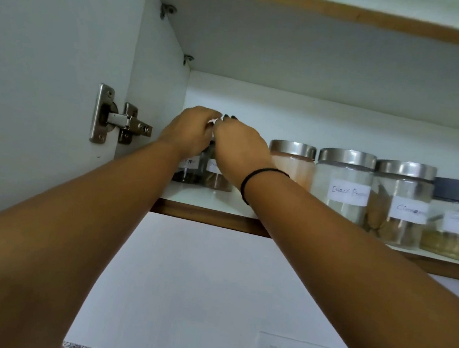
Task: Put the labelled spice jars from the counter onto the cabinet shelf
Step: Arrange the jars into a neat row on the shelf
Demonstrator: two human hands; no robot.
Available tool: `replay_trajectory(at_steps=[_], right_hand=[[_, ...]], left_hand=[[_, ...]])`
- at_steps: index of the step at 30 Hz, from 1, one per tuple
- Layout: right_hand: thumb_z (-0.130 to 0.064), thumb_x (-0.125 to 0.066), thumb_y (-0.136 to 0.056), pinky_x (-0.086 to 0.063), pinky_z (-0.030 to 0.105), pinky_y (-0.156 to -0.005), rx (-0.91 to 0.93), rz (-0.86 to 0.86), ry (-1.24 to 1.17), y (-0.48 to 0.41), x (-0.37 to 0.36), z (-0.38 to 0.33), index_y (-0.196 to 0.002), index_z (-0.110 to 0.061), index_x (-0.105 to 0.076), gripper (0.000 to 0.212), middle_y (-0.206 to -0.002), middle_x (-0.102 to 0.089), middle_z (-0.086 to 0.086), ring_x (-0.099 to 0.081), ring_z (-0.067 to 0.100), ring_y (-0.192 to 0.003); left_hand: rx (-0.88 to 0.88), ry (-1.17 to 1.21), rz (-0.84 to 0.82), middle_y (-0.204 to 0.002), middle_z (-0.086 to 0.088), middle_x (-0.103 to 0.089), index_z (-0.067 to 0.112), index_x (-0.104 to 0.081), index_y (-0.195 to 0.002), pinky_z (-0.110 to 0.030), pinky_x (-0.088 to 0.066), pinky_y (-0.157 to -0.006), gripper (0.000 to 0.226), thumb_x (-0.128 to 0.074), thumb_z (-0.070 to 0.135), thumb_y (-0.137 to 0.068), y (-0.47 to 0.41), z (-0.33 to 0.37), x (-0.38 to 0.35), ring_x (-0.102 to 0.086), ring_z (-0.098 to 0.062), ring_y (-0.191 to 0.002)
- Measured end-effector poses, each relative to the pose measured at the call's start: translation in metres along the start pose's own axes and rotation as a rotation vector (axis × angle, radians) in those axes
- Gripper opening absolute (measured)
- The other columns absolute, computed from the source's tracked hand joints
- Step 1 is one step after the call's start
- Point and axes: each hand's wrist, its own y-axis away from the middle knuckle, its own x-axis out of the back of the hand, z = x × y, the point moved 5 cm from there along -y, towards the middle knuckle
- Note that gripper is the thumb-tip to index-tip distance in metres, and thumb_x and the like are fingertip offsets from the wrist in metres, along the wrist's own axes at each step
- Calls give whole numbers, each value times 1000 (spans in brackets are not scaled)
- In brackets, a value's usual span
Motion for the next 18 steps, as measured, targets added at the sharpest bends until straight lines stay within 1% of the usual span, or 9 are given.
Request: replay_trajectory(at_steps=[2, 4, 6, 8, 10, 12, 13, 16, 18], right_hand=[[4, -50, -90, -38, 27, -71, 57, 42, 66, 14, 19, 1, -119, -6, -60, 33, -116, -60, 11, -58, 24, -93], [2, -50, -89, -39, 29, -68, 68, 118, 126, 26, 45, 10, -113, -9, -62, 29, -104, -61, 8, -51, 22, -80], [0, -49, -87, -39, 32, -64, 59, 206, 169, 35, 70, 21, -97, -13, -60, 20, -90, -56, 6, -51, 24, -76], [-2, -49, -86, -39, 33, -62, 28, 236, 205, 44, 94, 38, -85, -14, -53, 13, -84, -52, 4, -55, 28, -77], [-6, -52, -85, -46, 34, -63, -31, 224, 202, 50, 110, 61, -88, -9, -63, 11, -87, -62, 7, -61, 32, -81], [-9, -53, -84, -56, 36, -68, -97, 194, 177, 57, 120, 84, -90, -10, -70, 18, -89, -69, 11, -65, 34, -80], [-8, -53, -84, -58, 39, -69, -120, 184, 165, 62, 123, 95, -88, -10, -72, 19, -88, -70, 12, -65, 33, -77], [-13, -55, -89, -59, 41, -69, -157, 134, 142, 78, 129, 119, -83, -6, -73, 20, -82, -70, 12, -65, 30, -72], [-22, -60, -93, -59, 40, -72, -168, 54, 96, 88, 126, 129, -83, -7, -74, 23, -79, -69, 10, -64, 27, -71]], left_hand=[[-15, 50, 14, -135, -8, -61, 13, -61, -132, -40, -43, -107, 37, -52, 10, -97, 6, 10, 6, -55, -24, -125], [-56, 111, 41, -128, -7, -65, 12, -64, -127, -33, -45, -101, 32, -49, 11, -99, 10, 31, 13, -58, -22, -119], [-92, 174, 6, -122, -8, -67, 10, -66, -124, -28, -45, -95, 30, -45, 11, -101, 13, 54, 16, -61, -22, -112], [-107, 217, -104, -129, -7, -64, 12, -62, -130, -31, -45, -101, 32, -46, 17, -103, 15, 82, 15, -59, -20, -118], [-132, 186, -211, -138, -3, -59, 17, -57, -136, -32, -42, -106, 35, -48, 26, -103, 15, 105, 12, -54, -16, -125], [-177, 125, -277, -138, 0, -59, 19, -58, -136, -29, -39, -104, 35, -47, 28, -103, 15, 123, 9, -53, -15, -125], [-193, 108, -308, -135, -1, -61, 18, -59, -134, -28, -40, -102, 34, -46, 26, -104, 16, 131, 8, -55, -15, -121], [-190, 61, -352, -128, -5, -65, 13, -61, -132, -27, -46, -93, 34, -46, 23, -104, 17, 142, 4, -57, -13, -107], [-175, 55, -341, -129, -6, -65, 13, -62, -132, -24, -44, -91, 33, -50, 21, -102, 17, 145, 3, -59, -15, -108]])
